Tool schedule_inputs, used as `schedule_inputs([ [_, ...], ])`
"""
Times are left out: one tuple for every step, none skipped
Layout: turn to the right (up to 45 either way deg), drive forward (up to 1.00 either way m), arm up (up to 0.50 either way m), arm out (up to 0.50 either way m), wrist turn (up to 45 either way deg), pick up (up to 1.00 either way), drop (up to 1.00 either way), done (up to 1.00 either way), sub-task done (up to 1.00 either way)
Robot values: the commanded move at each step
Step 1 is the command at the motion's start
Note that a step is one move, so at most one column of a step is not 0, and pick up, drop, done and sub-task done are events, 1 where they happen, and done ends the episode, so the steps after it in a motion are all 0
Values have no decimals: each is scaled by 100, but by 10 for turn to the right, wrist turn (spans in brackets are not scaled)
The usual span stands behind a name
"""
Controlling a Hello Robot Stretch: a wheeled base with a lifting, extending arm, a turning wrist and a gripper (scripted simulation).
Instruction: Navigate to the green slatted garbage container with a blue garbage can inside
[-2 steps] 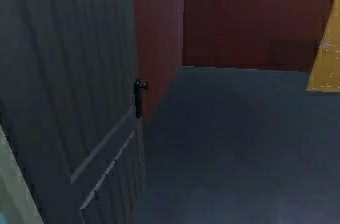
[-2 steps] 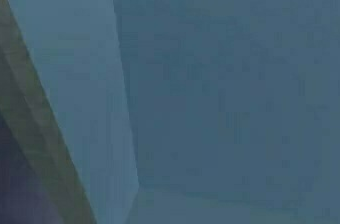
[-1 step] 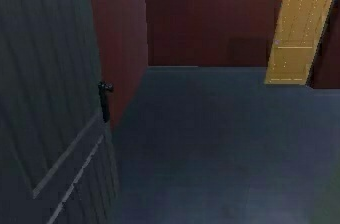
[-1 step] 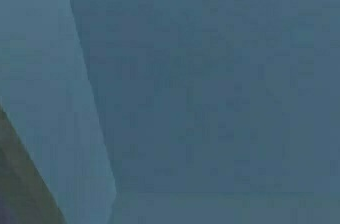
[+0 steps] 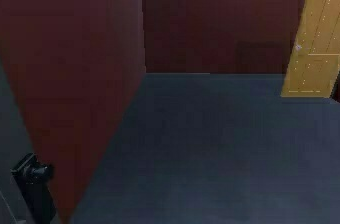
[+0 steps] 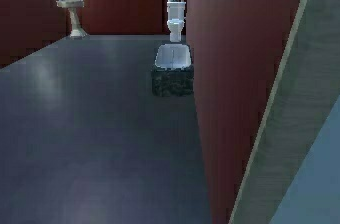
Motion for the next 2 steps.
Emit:
schedule_inputs([
  [240, 0, 0, 0, 0, 0, 0, 0, 0],
  [0, 100, 0, 0, 0, 0, 0, 0, 0],
])
